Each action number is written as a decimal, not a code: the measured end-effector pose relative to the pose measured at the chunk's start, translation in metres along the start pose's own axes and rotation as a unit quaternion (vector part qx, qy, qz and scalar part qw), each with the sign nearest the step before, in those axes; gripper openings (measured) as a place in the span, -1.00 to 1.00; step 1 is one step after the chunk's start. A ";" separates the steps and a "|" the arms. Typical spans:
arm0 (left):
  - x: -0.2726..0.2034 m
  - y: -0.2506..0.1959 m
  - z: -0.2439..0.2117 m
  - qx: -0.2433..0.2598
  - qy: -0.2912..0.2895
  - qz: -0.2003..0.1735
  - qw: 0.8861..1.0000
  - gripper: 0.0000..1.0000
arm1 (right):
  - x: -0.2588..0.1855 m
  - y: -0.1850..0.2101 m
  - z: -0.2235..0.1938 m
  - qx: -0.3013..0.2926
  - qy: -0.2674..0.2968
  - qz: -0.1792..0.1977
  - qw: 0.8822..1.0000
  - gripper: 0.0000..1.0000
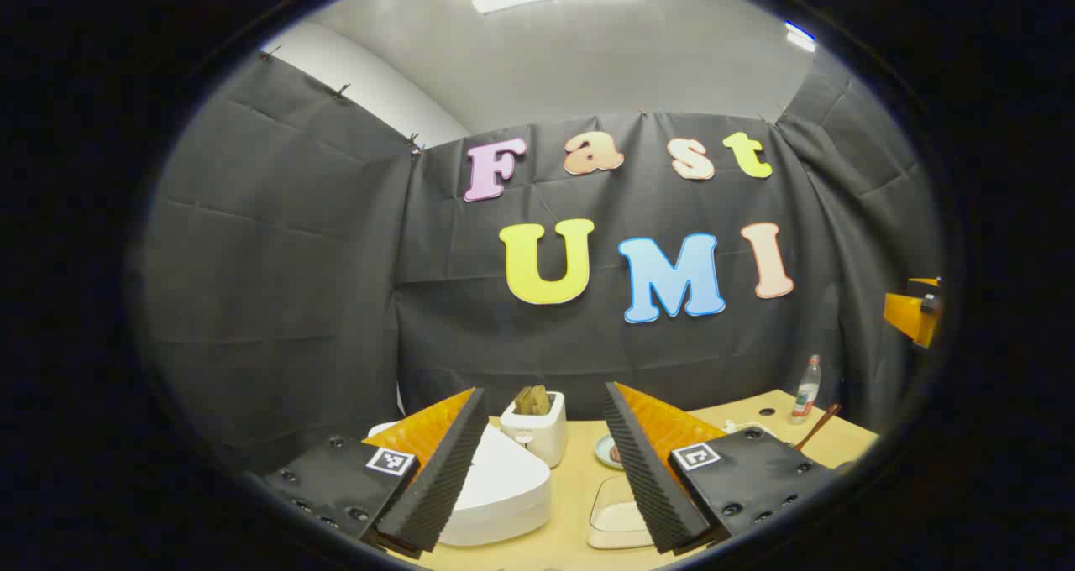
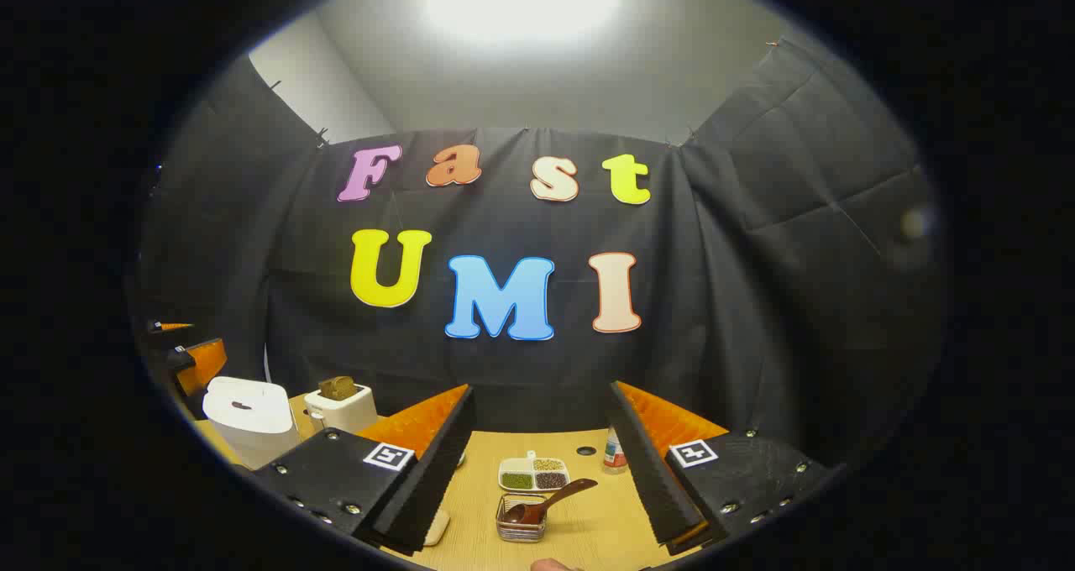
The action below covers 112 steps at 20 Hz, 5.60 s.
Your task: Close the left gripper, press the button to open the rice cooker; take a wooden spoon from the chopstick holder with the right hand, scoop a spoonful of rice and pour it into the rice cooker, then put the wooden spoon back into the chopstick holder.
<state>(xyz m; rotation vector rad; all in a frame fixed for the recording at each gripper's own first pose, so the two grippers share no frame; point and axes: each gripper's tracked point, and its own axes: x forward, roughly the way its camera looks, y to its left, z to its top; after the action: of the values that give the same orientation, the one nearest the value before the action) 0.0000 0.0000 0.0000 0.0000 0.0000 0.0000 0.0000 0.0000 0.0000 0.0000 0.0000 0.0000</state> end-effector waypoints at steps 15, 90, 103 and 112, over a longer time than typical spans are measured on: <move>0.008 0.001 -0.005 0.004 0.009 0.006 1.000 0.92 | 0.007 -0.005 -0.008 0.007 0.010 -0.008 1.000 0.90; 0.107 0.115 -0.209 -0.055 0.214 0.060 0.973 -0.82 | -0.010 0.021 -0.024 -0.029 0.035 -0.013 0.999 0.91; 0.116 0.125 -0.204 -0.080 0.239 0.080 0.964 -0.82 | -0.001 0.002 -0.020 -0.012 0.025 -0.004 1.000 0.90; 0.113 0.123 -0.207 -0.020 0.241 0.076 0.967 -0.87 | -0.003 0.008 -0.028 -0.009 0.034 0.001 0.999 0.90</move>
<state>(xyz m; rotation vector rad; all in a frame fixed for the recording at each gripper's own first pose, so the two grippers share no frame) 0.1133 0.1225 -0.2074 -0.0405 0.4878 0.1543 -0.0029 0.0081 -0.0284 -0.0185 0.0683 0.0020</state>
